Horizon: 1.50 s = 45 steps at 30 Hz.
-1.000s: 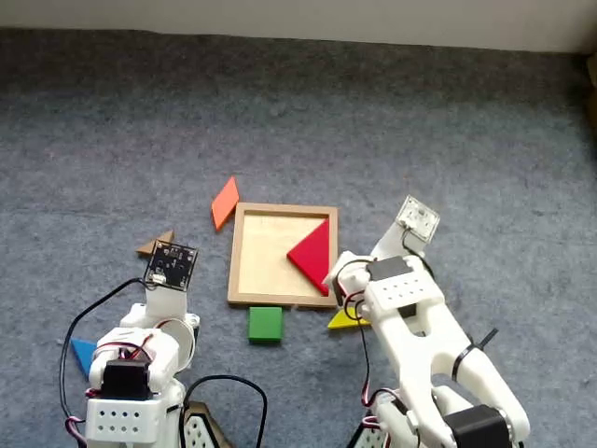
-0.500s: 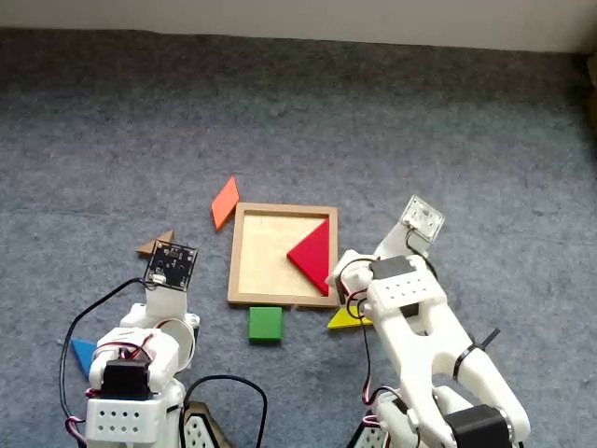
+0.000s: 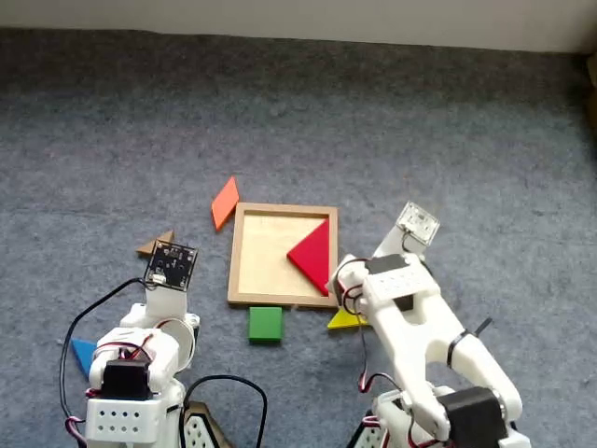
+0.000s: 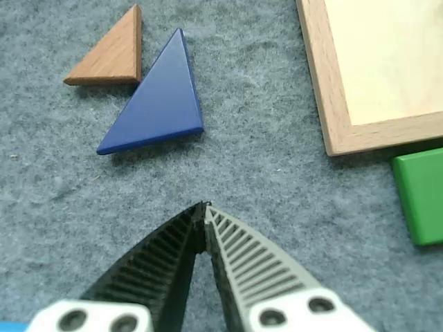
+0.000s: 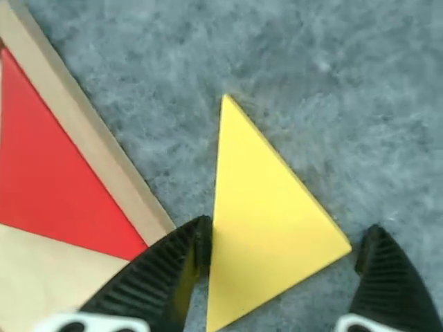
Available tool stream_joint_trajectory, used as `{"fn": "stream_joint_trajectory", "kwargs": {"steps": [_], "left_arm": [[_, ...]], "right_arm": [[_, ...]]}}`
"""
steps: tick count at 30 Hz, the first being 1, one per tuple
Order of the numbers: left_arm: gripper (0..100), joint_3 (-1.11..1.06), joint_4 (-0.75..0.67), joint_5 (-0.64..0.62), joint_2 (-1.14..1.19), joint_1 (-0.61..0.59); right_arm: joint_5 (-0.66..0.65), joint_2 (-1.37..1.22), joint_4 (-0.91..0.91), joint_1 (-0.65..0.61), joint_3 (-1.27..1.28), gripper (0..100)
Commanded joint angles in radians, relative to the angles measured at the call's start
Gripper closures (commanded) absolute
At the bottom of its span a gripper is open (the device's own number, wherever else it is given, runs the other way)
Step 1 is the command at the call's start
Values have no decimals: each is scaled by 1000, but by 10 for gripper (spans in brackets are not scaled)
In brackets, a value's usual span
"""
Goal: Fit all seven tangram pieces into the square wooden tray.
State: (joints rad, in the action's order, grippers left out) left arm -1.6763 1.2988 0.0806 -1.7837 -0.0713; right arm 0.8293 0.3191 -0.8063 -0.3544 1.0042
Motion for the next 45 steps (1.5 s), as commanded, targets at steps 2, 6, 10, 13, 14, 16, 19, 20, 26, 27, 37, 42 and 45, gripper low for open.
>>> {"fn": "stream_joint_trajectory", "kwargs": {"steps": [2, 6, 10, 13, 14, 16, 19, 20, 26, 27, 37, 42, 45], "left_arm": [[977, -19, 8, -8, -33, -10], [977, -19, 8, -8, -33, -10], [977, -19, 8, -8, -33, -10], [977, -19, 8, -8, -33, -10], [977, -19, 8, -8, -33, -10], [977, -19, 8, -8, -33, -10], [977, -19, 8, -8, -33, -10], [977, -19, 8, -8, -33, -10], [977, -19, 8, -8, -33, -10], [977, -19, 8, -8, -33, -10], [977, -19, 8, -8, -33, -10], [977, -19, 8, -8, -33, -10], [977, -19, 8, -8, -33, -10]], "right_arm": [[37, -77, -4, 24, -97, 670], [37, -87, -30, 27, -128, 670], [35, -87, -30, 28, -130, 670], [34, -87, -30, 28, -130, 683], [34, -87, -30, 28, -130, 705], [34, -87, -30, 28, -130, 773], [34, -87, -31, 30, -130, 859], [34, -87, -31, 30, -130, 869], [32, -84, -33, 50, -131, 869], [32, -84, -33, 59, -131, 869], [-17, 120, -128, 73, -139, 869], [-68, 266, -147, 70, -140, 869], [-106, 297, -145, 33, -142, 869]]}}
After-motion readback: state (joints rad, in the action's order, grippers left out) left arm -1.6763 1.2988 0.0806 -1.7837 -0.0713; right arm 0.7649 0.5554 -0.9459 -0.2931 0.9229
